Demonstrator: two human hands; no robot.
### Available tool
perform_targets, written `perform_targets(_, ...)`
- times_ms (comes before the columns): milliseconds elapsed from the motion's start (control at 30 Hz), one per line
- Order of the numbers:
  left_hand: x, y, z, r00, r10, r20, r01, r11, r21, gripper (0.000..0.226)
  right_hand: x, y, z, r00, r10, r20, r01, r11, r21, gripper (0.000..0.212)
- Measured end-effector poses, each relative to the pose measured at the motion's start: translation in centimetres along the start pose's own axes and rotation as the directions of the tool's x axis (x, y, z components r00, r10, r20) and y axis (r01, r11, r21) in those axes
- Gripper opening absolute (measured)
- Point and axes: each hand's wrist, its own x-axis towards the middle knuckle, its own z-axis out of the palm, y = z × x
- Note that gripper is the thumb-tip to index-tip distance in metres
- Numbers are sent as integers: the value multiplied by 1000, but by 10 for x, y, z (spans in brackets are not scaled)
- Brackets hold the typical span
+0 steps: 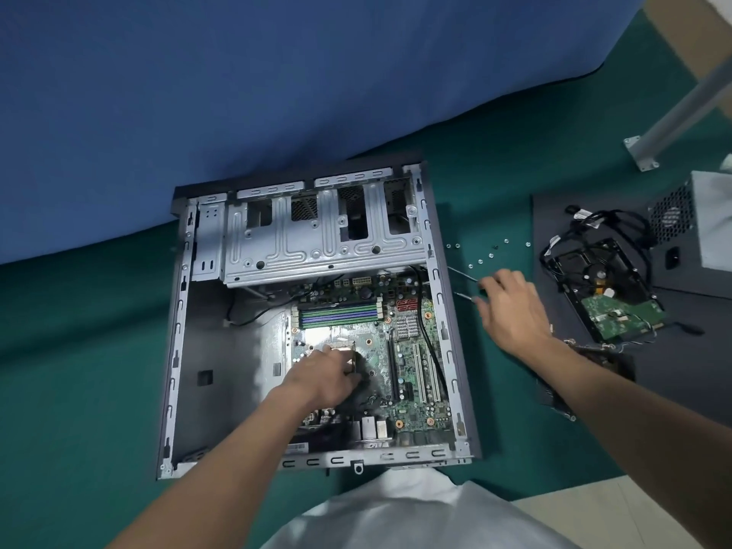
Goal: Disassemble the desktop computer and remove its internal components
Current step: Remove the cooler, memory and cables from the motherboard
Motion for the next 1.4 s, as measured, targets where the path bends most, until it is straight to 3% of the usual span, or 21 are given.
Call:
perform_targets(133, -2, 0, 1, 1000, 7, 7, -7, 1000, 14, 7, -12, -4, 13, 992, 27, 123, -12, 992, -123, 19)
perform_targets(300, -7, -4, 4, 999, 23, 25, -24, 999, 35, 27, -14, -11, 12, 978, 93, 186, -55, 978, -200, 22)
perform_targets(367, -7, -7, 3, 999, 36, 4, -36, 999, 24, 26, -16, -17, 4, 976, 149, 162, -153, 988, 17, 19)
perform_targets(467, -7, -16, 2, 996, 46, -72, -51, 996, -71, 21, -22, -27, -24, 951, 296, 92, -305, 842, 446, 14)
perform_targets(567, -8, -30, -2, 969, 6, -246, -34, 993, -110, 28, -33, -43, -63, 942, 335, -29, -253, 763, 595, 12)
perform_targets(633, -7, -40, -8, 918, -49, -394, -8, 990, -142, 31, -40, -62, -91, 952, 285, -112, -155, 763, 628, 9)
perform_targets(733, -2, -59, -15, 842, -76, -534, -19, 985, -170, 43, -53, -102, -122, 986, 122, -117, -16, 758, 652, 11)
perform_targets(800, 3, -69, -22, 848, -73, -524, -35, 981, -193, 54, -59, -131, -128, 999, -24, -40, 45, 748, 662, 12)
perform_targets(900, 14, -80, -31, 912, -60, -405, -42, 970, -238, 62, -62, -168, -113, 956, -195, 218, 28, 803, 595, 14)
perform_targets(967, 23, -85, -35, 933, -70, -352, -9, 976, -218, 54, -59, -185, -97, 915, -226, 334, 13, 845, 535, 17)
perform_targets(1067, 30, -88, -38, 923, -116, -366, 31, 973, -229, 30, -47, -202, -76, 890, -176, 420, -101, 823, 558, 21)
perform_targets(1233, 28, -88, -30, 834, -197, -515, -64, 893, -445, 16, -15, -218, -45, 898, 82, 432, -391, 601, 698, 11)
perform_targets(1333, 23, -92, -26, 777, -226, -588, -154, 838, -524, 25, 4, -229, -32, 877, 190, 441, -477, 448, 756, 11)
perform_targets(1400, 22, -95, -26, 779, -240, -579, -186, 794, -579, 22, 13, -236, -24, 859, 246, 449, -511, 385, 768, 11)
